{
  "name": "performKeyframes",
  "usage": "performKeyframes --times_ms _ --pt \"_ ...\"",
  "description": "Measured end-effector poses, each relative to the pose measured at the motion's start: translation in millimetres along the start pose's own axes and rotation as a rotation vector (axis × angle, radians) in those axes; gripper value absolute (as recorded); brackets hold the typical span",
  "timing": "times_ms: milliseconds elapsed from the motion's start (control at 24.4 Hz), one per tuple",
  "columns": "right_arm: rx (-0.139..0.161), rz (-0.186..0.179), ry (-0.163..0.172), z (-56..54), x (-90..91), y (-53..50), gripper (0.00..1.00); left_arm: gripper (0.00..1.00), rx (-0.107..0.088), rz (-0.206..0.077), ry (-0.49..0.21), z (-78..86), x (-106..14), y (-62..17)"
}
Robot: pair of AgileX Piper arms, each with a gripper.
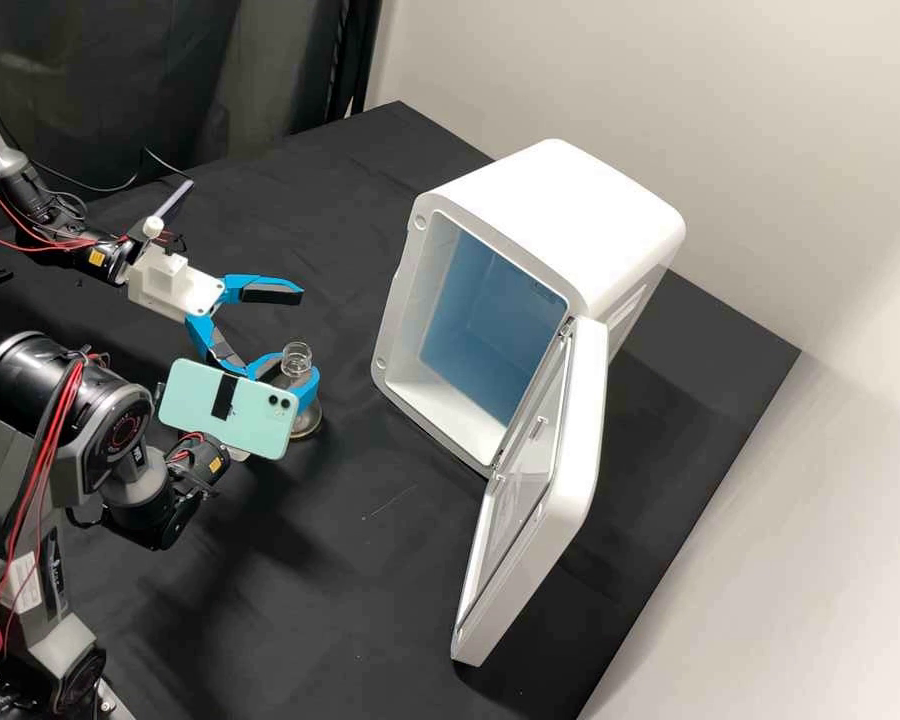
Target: Place the flask in the incubator
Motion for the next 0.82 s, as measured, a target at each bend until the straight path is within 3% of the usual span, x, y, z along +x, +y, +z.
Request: performKeyframes --times_ms 655,819 --pt "-0.005 -0.004 0.001 1.7 -0.9 0.9 0.0 1.0 0.001 0.006 -0.01 3.4 -1.1 1.9" --pt "0.006 0.018 -0.025 7.4 -5.0 7.1 0.0 1.0 0.001 0.006 -0.01 3.4 -1.1 1.9"
